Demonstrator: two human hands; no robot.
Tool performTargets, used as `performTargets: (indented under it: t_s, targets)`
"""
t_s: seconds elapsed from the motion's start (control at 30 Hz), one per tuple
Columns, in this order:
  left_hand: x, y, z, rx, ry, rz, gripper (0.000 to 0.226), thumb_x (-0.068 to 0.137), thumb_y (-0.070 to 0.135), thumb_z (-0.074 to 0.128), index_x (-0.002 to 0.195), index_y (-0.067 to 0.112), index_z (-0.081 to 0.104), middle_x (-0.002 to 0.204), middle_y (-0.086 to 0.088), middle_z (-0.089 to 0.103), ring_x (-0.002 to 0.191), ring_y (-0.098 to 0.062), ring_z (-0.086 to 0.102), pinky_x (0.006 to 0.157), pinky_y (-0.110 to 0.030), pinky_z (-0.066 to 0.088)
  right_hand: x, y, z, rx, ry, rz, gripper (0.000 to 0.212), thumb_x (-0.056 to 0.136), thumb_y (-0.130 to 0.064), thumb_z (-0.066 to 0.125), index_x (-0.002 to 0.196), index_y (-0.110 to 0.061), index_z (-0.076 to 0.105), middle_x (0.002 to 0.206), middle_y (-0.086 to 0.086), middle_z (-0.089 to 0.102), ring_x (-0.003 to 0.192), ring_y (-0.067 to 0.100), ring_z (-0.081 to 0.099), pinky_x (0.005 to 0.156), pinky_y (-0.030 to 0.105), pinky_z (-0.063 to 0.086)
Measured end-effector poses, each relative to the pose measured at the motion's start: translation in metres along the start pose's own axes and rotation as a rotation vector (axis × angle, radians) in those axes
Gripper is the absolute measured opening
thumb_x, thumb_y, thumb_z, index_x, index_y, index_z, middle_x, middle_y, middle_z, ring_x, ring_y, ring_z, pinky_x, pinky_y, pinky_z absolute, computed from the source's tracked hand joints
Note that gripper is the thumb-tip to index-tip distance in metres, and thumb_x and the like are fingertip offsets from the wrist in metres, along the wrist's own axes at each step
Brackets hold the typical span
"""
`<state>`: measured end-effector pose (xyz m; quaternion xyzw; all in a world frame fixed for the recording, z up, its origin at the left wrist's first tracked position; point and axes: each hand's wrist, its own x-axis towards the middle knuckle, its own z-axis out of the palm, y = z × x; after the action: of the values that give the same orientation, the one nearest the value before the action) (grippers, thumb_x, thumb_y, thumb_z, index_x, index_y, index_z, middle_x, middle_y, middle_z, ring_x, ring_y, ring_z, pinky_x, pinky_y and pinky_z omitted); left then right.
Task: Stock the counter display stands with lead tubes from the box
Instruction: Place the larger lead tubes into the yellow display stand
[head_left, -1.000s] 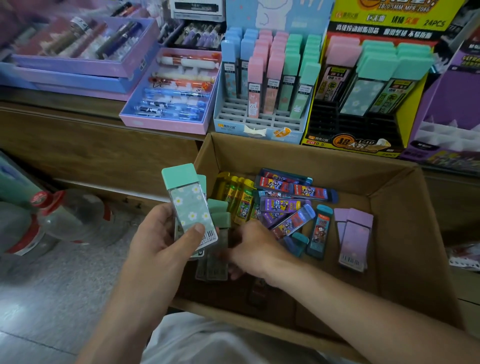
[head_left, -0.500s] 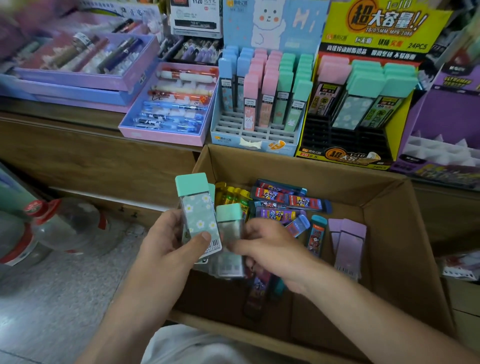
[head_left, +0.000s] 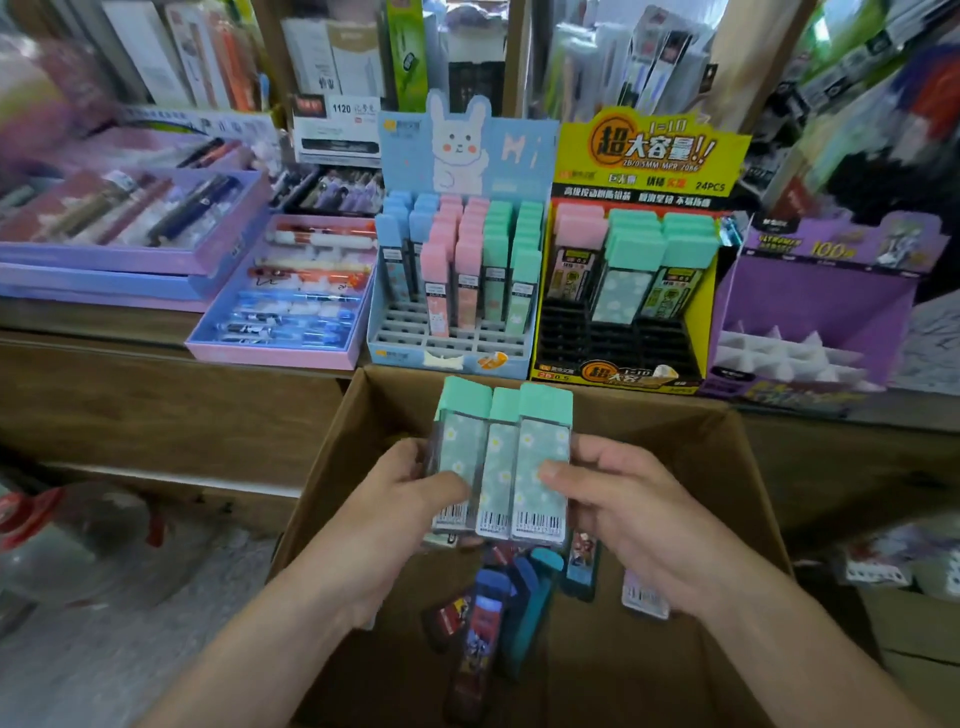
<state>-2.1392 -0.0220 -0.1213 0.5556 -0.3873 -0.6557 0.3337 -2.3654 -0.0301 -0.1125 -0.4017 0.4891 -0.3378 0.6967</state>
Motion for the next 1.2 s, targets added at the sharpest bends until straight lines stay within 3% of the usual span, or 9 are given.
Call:
performTargets:
  t_s: [0.13, 0.23, 0.33, 0.53, 0.67, 0.73, 0.83, 0.97, 1.2]
  targets:
    - [0.012, 0.007, 0.014, -0.083, -0.081, -0.037, 0.046, 0.083, 0.023, 0.063, 0.129, 0.022, 0.058, 0.117, -0.006, 0.077, 0.107, -0.026, 0.075, 0.092, -0.044, 0.055, 0.002, -0.004, -0.001, 0.018, 0.044, -0.019, 0.030, 0.099, -0.010, 0.062, 0.129, -0.011, 0.068, 0.117, 0.010, 0.077, 0.108, 0.029, 0.074, 0.095, 0.050, 0.057]
    - [0.014, 0.010, 0.020, -0.135, -0.140, -0.049, 0.045, 0.088, 0.022, 0.056, 0.132, 0.027, 0.061, 0.124, -0.007, 0.074, 0.114, -0.028, 0.072, 0.090, -0.043, 0.058, 0.004, -0.003, -0.001, 0.055, 0.045, -0.020, 0.031, 0.098, -0.009, 0.063, 0.129, -0.007, 0.067, 0.119, 0.012, 0.076, 0.110, 0.029, 0.074, 0.089, 0.041, 0.060]
    - [0.015, 0.008, 0.024, -0.192, -0.176, -0.080, 0.040, 0.093, 0.026, 0.065, 0.133, 0.027, 0.062, 0.126, -0.010, 0.073, 0.115, -0.032, 0.071, 0.096, -0.049, 0.058, 0.006, -0.001, -0.003, 0.059, 0.041, -0.017, 0.030, 0.097, -0.009, 0.065, 0.127, -0.008, 0.069, 0.119, 0.012, 0.076, 0.109, 0.030, 0.074, 0.086, 0.039, 0.063]
    - [0.016, 0.006, 0.032, -0.289, -0.132, -0.124, 0.034, 0.088, 0.014, 0.074, 0.119, 0.027, 0.074, 0.119, -0.012, 0.076, 0.106, -0.034, 0.075, 0.086, -0.049, 0.062, 0.007, 0.004, -0.011, 0.010, 0.102, -0.039, 0.034, 0.085, -0.019, 0.082, 0.118, -0.017, 0.076, 0.119, 0.010, 0.076, 0.109, 0.031, 0.074, 0.093, 0.049, 0.059]
    - [0.016, 0.011, 0.033, -0.308, -0.052, -0.110, 0.049, 0.068, 0.016, 0.082, 0.116, 0.020, 0.073, 0.106, -0.017, 0.079, 0.094, -0.037, 0.077, 0.089, -0.057, 0.060, 0.004, -0.003, -0.018, -0.013, 0.234, -0.097, 0.056, 0.067, -0.017, 0.090, 0.118, -0.019, 0.067, 0.108, 0.006, 0.079, 0.099, 0.024, 0.077, 0.079, 0.037, 0.063]
    - [0.015, 0.013, 0.033, -0.325, -0.008, -0.108, 0.049, 0.065, 0.014, 0.082, 0.113, 0.020, 0.072, 0.100, -0.018, 0.079, 0.086, -0.036, 0.078, 0.086, -0.057, 0.061, 0.000, -0.012, -0.023, -0.093, 0.263, -0.153, 0.061, 0.070, -0.013, 0.090, 0.122, -0.028, 0.061, 0.106, 0.002, 0.079, 0.099, 0.018, 0.076, 0.079, 0.034, 0.063]
    - [0.015, 0.015, 0.032, -0.370, 0.020, -0.099, 0.051, 0.064, 0.014, 0.081, 0.114, 0.020, 0.072, 0.101, -0.019, 0.079, 0.085, -0.036, 0.078, 0.073, -0.049, 0.064, -0.004, -0.025, -0.029, -0.238, 0.267, -0.260, 0.051, 0.084, -0.008, 0.083, 0.122, -0.030, 0.056, 0.106, 0.001, 0.078, 0.101, 0.017, 0.075, 0.080, 0.035, 0.064]
    - [0.014, 0.017, 0.030, -0.395, 0.024, -0.087, 0.055, 0.063, 0.014, 0.081, 0.117, 0.017, 0.071, 0.104, -0.022, 0.078, 0.090, -0.039, 0.077, 0.068, -0.046, 0.063, -0.005, -0.041, -0.034, -0.291, 0.306, -0.382, 0.013, 0.100, -0.019, 0.064, 0.113, -0.020, 0.064, 0.099, 0.002, 0.078, 0.095, 0.017, 0.077, 0.072, 0.029, 0.064]
    - [0.014, 0.019, 0.029, -0.427, 0.018, -0.089, 0.058, 0.063, 0.014, 0.081, 0.120, 0.018, 0.070, 0.104, -0.021, 0.078, 0.091, -0.038, 0.078, 0.072, -0.044, 0.061, -0.007, -0.066, -0.047, -0.489, 0.412, -0.493, 0.010, 0.101, -0.028, 0.061, 0.103, -0.029, 0.071, 0.093, -0.005, 0.078, 0.087, 0.010, 0.075, 0.071, 0.031, 0.063]
